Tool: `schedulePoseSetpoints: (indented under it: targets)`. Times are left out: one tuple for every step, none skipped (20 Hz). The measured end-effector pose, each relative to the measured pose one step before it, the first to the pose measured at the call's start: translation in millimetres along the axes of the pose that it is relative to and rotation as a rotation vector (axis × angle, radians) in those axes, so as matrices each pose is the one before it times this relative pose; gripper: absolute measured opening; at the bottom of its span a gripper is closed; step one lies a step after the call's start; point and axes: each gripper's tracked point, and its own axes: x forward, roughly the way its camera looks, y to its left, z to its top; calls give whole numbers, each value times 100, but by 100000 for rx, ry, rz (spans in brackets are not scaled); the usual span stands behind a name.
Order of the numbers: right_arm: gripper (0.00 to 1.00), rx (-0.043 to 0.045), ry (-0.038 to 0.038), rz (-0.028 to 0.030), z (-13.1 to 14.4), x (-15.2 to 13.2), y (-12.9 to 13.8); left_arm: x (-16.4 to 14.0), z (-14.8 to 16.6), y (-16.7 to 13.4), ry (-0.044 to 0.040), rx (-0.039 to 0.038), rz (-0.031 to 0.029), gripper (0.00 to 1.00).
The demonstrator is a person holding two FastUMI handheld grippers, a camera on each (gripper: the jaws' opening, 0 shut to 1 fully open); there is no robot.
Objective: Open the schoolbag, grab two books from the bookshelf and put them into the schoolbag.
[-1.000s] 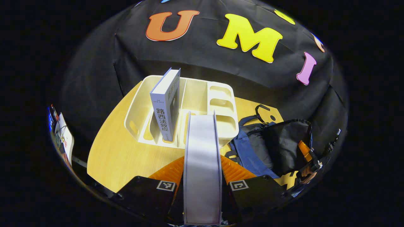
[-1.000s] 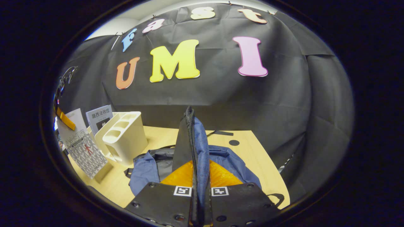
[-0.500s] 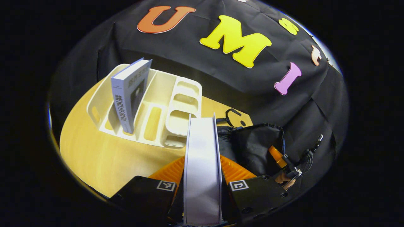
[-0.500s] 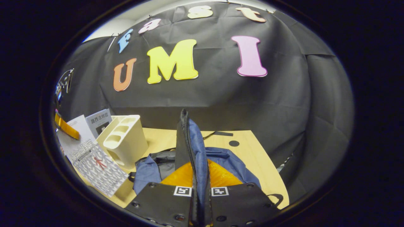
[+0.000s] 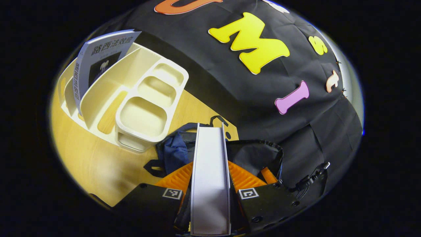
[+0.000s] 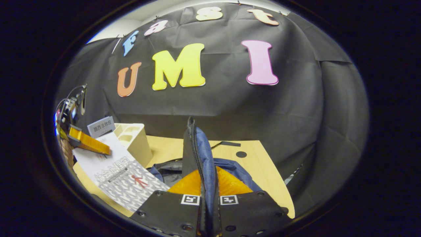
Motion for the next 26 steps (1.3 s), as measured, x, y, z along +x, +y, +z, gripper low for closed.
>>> schedulePoseSetpoints:
  targets:
    - [6,298,-314,-70,177,70,-107,1011,253,-86,-1322,-2636,-602,48]
    - [8,254,-129,159,245,0,-49,908,271,-407,-1574,-2576,-1191,48]
    - [8,456,-227,262,173,94,102,799,262,-255,-1886,-2211,-1391,48]
    - [7,493,-56,188,217,91,43,822,129,-91,-1475,-1846,-1077,48]
    - [7,501,-129,302,131,69,76,994,103,-214,-1207,-1670,-700,48]
    - [7,843,-247,445,195,-68,106,999,-72,-156,-776,-1426,-465,48]
    - [7,971,-206,282,106,-87,33,866,-133,-30,-234,-925,23,49]
    - [7,1016,-415,388,303,-63,85,866,-147,44,-84,-795,109,48]
    - [7,1044,-580,185,266,-82,61,769,-69,44,-829,-686,195,48]
    - [5,1327,-564,227,285,-50,12,797,-9,-81,-928,-356,446,48]
    - [7,1118,-266,659,238,-8,119,636,-157,-24,-544,410,383,48]
    - [7,1292,-288,479,-113,-23,76,528,-134,-146,-1027,131,-317,48]
    - [7,1000,-332,471,165,-30,84,402,-205,-111,-938,848,-166,48]
    - [8,652,-639,391,229,22,199,480,-344,-175,-577,915,27,48]
    - [8,713,-917,43,288,1,111,344,-415,-46,-404,345,421,48]
    - [8,488,-959,-442,200,83,18,295,-392,-252,-652,-109,-533,48]
    - [8,386,-823,-1,165,-119,248,330,-451,-234,-1293,-231,-531,48]
    - [7,333,-1114,369,308,-141,313,552,-525,6,-1424,184,407,50]
    - [8,-15,-805,349,188,-132,347,372,-672,-87,-115,-35,-229,48]
    - [8,-506,-696,351,125,-86,355,330,-845,-195,-224,-557,-865,48]
    - [8,-786,-808,150,295,-132,286,310,-620,-217,-788,-741,-796,48]
    - [8,-1059,-1127,-222,334,-117,237,317,-471,-341,-1126,232,-934,48]
    - [8,-509,-1300,-108,451,-118,172,186,-458,-242,-1214,-144,-887,50]
    - [8,-230,-675,564,205,-113,336,322,-385,-141,-1022,-292,-809,48]
    - [8,-43,-565,895,149,-195,374,345,-548,-166,-1002,-762,-781,48]
    - [7,44,-320,500,184,-9,256,516,-453,102,-489,-428,-407,48]
